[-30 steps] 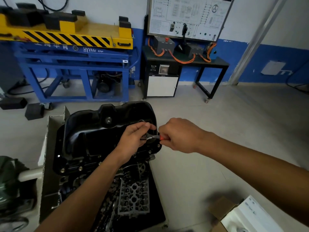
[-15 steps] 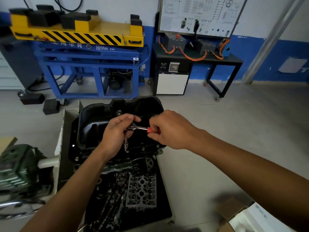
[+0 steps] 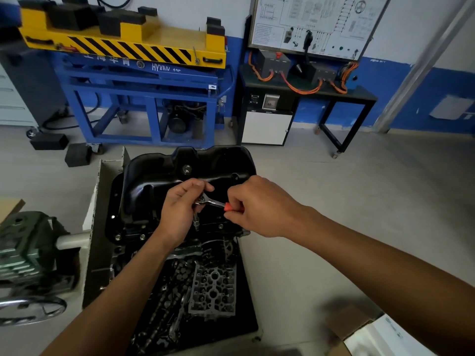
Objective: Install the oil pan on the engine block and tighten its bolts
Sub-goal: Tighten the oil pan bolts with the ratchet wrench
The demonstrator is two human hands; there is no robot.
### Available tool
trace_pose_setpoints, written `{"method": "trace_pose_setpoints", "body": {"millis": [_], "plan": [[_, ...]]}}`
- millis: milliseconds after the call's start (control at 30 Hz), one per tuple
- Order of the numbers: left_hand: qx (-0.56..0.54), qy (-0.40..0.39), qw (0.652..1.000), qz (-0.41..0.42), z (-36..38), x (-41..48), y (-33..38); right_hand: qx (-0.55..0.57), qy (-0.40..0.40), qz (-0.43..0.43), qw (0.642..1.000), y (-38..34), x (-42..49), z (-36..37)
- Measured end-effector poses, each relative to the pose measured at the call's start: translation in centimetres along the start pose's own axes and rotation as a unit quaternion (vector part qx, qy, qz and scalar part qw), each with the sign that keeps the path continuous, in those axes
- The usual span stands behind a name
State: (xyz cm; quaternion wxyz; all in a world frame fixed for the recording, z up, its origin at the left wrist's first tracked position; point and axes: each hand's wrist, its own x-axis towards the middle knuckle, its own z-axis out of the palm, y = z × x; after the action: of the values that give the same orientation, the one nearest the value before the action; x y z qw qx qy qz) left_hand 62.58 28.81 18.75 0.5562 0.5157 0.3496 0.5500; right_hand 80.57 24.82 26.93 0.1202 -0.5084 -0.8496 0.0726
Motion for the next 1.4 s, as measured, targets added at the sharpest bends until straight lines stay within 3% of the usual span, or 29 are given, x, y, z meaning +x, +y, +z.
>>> {"method": "trace_pose_setpoints", "body": {"millis": [167, 533, 833, 1200, 1400], "plan": [[0.030, 0.011, 0.999, 0.015, 1.0, -0.1, -0.1, 0.069, -0.043, -0.017, 0.997, -2.6, -0.9, 1.5], [0.058, -0.008, 0.997, 0.050, 1.7, -0.5, -0.3, 0.087, -0.047, -0.030, 0.995, -2.7, -0.8, 2.3], [0.062, -0.055, 0.996, 0.023, 1.3, 0.2, -0.2, 0.089, -0.041, -0.043, 0.994, -2.9, -0.7, 2.5], [0.017, -0.145, 0.988, -0.041, -0.1, 1.3, -0.1, 0.037, -0.125, -0.050, 0.990, -1.5, 0.0, 0.2], [-0.009, -0.182, 0.981, -0.062, -0.7, 2.1, -0.3, -0.111, -0.110, -0.040, 0.987, 0.4, 1.0, -1.6]]}}
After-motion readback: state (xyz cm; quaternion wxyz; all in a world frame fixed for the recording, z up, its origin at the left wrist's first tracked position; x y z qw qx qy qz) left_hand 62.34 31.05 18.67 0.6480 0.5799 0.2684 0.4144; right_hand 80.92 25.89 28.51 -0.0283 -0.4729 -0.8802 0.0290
